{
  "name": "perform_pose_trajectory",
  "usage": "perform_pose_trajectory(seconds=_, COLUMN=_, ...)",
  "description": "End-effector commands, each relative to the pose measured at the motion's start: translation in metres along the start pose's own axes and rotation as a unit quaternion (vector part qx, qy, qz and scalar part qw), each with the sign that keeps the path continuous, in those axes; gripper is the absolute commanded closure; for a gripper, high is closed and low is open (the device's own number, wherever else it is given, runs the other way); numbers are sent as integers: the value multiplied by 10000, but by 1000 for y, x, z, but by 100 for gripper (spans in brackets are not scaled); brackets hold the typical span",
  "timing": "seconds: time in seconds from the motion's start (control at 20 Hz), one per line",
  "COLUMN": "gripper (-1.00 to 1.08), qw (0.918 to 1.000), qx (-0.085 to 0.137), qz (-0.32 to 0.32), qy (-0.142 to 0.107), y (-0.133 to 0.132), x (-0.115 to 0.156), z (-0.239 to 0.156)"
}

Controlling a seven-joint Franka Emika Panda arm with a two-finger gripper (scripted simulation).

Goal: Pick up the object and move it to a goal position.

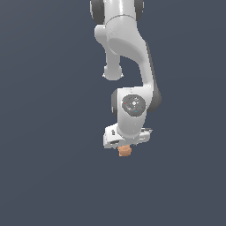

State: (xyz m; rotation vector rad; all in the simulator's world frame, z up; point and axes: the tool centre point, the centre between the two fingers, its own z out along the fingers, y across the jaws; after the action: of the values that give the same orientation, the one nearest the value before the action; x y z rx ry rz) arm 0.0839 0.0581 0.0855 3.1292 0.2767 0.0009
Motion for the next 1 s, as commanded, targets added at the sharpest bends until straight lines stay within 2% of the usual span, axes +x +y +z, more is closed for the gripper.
perform_pose_trajectory(seconds=0.0, gripper=-92, qw=10000, qx=1, qz=0, qy=-7, y=0, x=-1, z=10)
perform_pose_trajectory(seconds=0.3, gripper=-92, qw=10000, qx=1, qz=-2, qy=-5, y=0, x=-1, z=41)
perform_pose_trajectory(seconds=0.6, gripper=-92, qw=10000, qx=1, qz=-4, qy=-3, y=0, x=1, z=45)
perform_pose_trajectory(seconds=0.65, gripper=108, qw=10000, qx=1, qz=-4, qy=-3, y=0, x=1, z=45)
perform_pose_trajectory(seconds=0.95, gripper=108, qw=10000, qx=1, qz=-4, qy=-3, y=0, x=1, z=45)
